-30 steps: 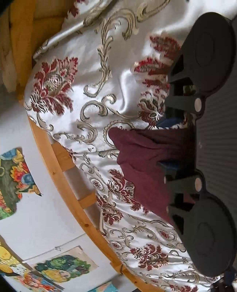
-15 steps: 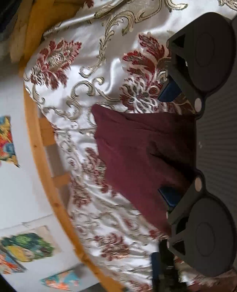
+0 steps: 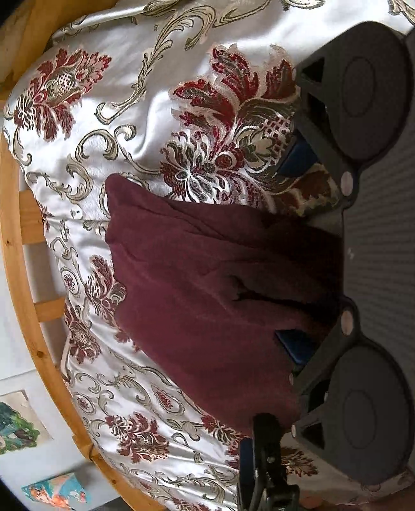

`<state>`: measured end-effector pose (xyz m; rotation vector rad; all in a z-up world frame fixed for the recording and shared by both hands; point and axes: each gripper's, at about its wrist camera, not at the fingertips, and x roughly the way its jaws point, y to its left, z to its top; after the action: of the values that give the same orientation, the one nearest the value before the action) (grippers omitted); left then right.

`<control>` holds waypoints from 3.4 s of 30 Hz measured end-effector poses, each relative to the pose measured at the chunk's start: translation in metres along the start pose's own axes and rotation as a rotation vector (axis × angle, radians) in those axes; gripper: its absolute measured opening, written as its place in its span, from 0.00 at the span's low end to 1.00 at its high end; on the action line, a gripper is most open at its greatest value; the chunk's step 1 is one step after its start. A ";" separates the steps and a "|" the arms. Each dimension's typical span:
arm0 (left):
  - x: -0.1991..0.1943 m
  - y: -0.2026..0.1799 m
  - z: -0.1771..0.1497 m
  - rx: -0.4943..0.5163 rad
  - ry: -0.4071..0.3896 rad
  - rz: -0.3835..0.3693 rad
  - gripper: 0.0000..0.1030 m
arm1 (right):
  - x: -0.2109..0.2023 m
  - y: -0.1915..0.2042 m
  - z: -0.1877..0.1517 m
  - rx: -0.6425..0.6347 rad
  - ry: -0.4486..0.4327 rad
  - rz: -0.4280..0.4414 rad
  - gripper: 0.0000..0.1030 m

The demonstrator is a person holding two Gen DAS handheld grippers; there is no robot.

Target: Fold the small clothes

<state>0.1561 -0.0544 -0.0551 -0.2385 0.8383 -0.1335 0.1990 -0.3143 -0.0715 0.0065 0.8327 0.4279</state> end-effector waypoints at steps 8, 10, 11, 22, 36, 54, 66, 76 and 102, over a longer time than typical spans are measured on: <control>0.004 0.005 -0.003 -0.031 0.025 -0.015 0.99 | -0.021 -0.017 0.008 0.062 -0.088 -0.004 1.00; 0.005 0.007 -0.004 -0.047 0.033 -0.018 0.99 | -0.022 -0.025 0.008 0.114 -0.130 0.018 1.00; 0.006 0.007 -0.004 -0.054 0.037 -0.017 0.99 | -0.021 -0.029 0.008 0.140 -0.152 0.036 1.00; 0.008 0.003 -0.006 -0.045 0.054 -0.007 0.99 | 0.003 -0.058 0.028 0.331 -0.338 0.204 0.98; 0.010 0.003 -0.007 -0.032 0.066 -0.005 0.99 | 0.051 -0.058 0.024 0.338 -0.321 0.196 0.76; 0.011 0.005 -0.007 -0.041 0.073 -0.011 0.99 | 0.045 -0.049 0.026 0.306 -0.415 0.140 0.62; 0.014 0.002 -0.011 -0.005 0.096 0.004 0.99 | 0.036 0.044 0.037 -0.319 -0.508 -0.105 0.29; 0.015 0.001 -0.011 0.015 0.099 0.004 0.99 | 0.047 -0.026 0.048 0.108 -0.362 0.037 0.50; -0.013 0.006 0.017 -0.046 -0.061 -0.162 0.98 | 0.071 -0.069 0.034 0.369 -0.261 0.250 0.57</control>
<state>0.1604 -0.0430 -0.0371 -0.3524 0.7612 -0.2579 0.2913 -0.3459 -0.1112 0.5027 0.6441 0.4901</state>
